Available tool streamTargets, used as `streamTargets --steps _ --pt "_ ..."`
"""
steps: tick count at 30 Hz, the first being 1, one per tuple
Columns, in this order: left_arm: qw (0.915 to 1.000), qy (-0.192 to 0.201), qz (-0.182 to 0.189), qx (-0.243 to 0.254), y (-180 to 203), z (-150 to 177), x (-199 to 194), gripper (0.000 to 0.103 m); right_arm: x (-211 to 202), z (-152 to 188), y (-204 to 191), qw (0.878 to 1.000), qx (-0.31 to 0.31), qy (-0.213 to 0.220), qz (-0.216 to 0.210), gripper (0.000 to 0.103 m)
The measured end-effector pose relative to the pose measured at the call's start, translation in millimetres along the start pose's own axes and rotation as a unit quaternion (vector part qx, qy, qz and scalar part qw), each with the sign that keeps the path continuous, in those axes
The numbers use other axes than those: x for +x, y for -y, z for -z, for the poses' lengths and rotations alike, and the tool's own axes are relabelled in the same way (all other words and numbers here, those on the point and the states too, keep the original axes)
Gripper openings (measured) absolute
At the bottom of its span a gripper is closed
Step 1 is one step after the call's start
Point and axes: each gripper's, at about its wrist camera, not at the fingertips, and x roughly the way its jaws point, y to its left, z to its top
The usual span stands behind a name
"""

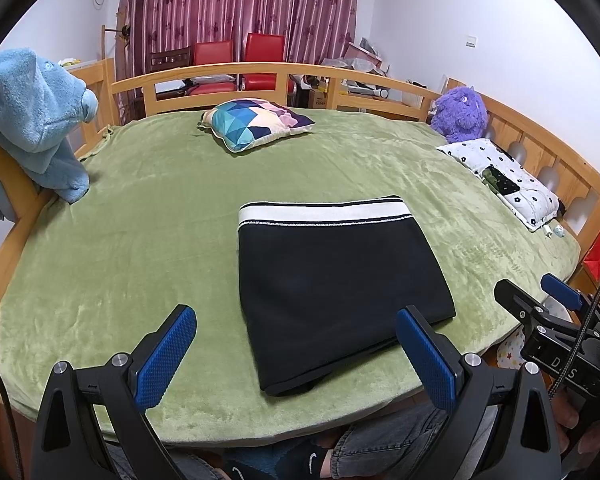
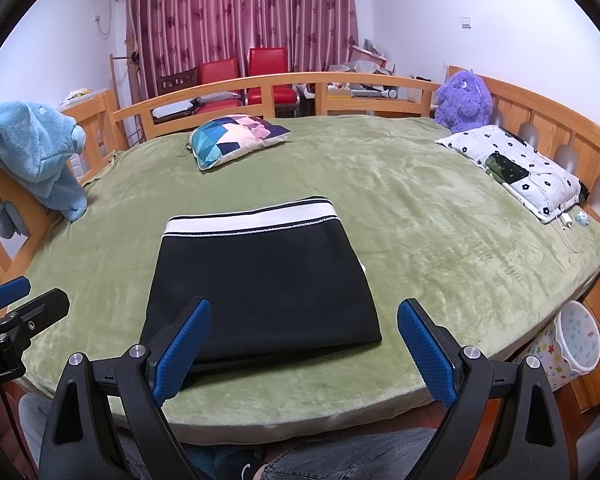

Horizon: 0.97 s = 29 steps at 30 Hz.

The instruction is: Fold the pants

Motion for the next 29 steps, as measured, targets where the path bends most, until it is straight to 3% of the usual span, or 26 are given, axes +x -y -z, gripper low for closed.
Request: streamTargets --steps 29 --pt "1.0000 0.004 0.001 0.001 3.2 -0.5 0.9 0.101 -0.8 0.3 -2.4 1.000 0.000 0.000 -0.001 0.093"
